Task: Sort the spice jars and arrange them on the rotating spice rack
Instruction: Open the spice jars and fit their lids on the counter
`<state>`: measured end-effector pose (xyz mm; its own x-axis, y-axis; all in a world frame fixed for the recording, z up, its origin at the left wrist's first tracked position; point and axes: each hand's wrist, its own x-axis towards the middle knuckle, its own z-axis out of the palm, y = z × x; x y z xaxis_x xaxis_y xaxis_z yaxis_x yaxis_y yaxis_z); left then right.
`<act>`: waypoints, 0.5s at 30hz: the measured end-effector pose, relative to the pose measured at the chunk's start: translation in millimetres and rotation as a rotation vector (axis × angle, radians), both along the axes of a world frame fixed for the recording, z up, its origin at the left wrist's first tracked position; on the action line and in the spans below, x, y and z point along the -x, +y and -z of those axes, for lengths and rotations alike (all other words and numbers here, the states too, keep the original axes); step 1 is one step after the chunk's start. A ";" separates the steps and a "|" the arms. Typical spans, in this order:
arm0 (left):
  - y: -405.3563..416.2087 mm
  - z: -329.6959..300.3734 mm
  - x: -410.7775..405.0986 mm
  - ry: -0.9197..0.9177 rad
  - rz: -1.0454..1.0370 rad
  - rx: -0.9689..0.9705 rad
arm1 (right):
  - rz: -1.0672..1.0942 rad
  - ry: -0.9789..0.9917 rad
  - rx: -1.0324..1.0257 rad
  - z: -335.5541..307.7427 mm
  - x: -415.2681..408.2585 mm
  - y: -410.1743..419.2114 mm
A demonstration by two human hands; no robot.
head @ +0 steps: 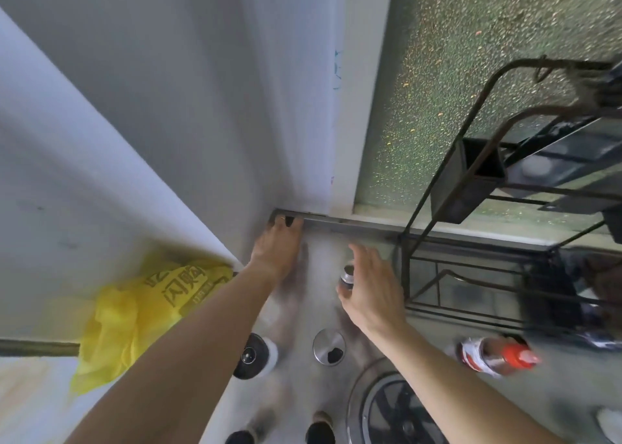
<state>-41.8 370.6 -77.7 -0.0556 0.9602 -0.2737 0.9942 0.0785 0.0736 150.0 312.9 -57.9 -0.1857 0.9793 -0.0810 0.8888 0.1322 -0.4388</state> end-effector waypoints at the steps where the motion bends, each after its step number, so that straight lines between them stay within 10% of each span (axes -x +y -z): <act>1: 4.6 5.0 -1.8 0.014 -0.008 0.005 | 0.007 0.005 0.008 6.5 -0.8 1.9; 9: 13.7 32.9 -1.8 0.097 -0.066 -0.001 | 0.001 0.090 -0.027 40.0 -7.7 4.7; 15: -14.6 18.0 2.3 -0.507 -0.359 -0.111 | 0.025 0.203 -0.058 19.8 -13.6 -8.6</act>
<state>-44.1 356.0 -95.7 -0.2686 0.9301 -0.2505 0.7468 0.3654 0.5558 163.6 304.4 -77.6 -0.1681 0.9857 0.0120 0.7861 0.1414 -0.6017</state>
